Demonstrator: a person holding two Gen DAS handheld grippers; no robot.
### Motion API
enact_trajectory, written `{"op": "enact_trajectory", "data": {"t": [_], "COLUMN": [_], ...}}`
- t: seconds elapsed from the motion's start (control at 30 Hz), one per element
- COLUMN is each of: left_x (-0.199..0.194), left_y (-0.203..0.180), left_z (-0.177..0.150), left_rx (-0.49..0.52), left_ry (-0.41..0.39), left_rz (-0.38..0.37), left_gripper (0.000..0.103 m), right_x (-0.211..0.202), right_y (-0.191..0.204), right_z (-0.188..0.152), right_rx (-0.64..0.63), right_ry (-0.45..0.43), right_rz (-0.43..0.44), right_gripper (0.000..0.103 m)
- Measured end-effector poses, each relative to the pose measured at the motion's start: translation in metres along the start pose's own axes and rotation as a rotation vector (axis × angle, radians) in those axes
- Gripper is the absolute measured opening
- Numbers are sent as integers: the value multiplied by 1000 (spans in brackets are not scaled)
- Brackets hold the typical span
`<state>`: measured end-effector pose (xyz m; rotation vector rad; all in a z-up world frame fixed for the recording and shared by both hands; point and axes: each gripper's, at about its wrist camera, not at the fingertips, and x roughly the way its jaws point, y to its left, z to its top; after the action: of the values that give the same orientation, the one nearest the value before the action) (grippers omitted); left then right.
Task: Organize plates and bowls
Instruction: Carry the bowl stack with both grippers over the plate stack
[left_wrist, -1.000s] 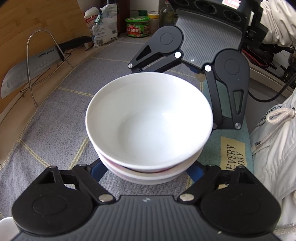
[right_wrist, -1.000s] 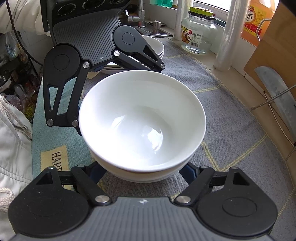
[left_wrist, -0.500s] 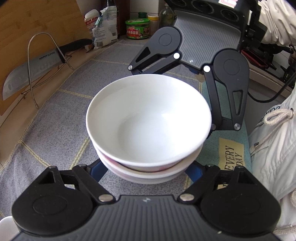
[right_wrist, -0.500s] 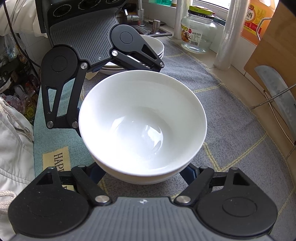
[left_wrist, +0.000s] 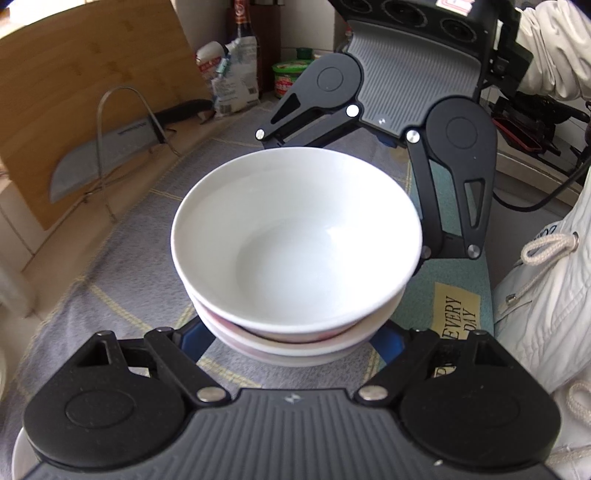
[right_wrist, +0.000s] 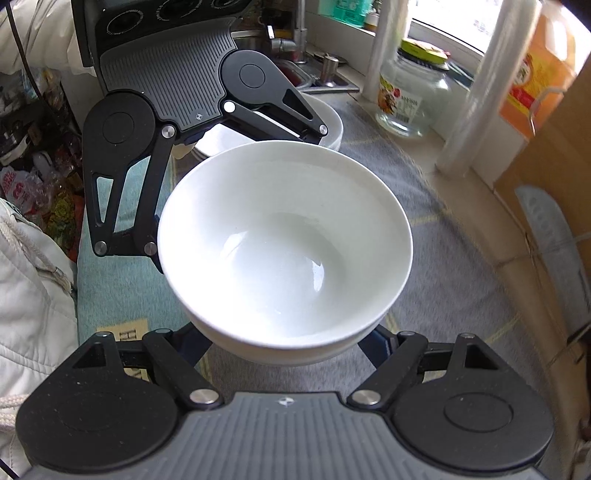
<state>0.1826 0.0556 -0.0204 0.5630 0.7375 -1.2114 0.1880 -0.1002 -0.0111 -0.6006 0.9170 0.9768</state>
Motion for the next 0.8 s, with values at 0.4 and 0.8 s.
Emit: {"op": "enact_trajectory", "data": {"t": [0.4,0.8], "left_x": [-57,-100], "left_y": [13,40], "left_z": [-32,-79], "left_rx": [-40,-93], "left_ry": [-34,-30], "left_rz": [103,210], "left_gripper": [87,87], "right_x": [12,54], "right_y": [12,20], "right_z": [64,133], "right_rx": [-111,-219], "right_ry": [-21,-36], "right_rz": [-2,17], "right_gripper": [87,87]}}
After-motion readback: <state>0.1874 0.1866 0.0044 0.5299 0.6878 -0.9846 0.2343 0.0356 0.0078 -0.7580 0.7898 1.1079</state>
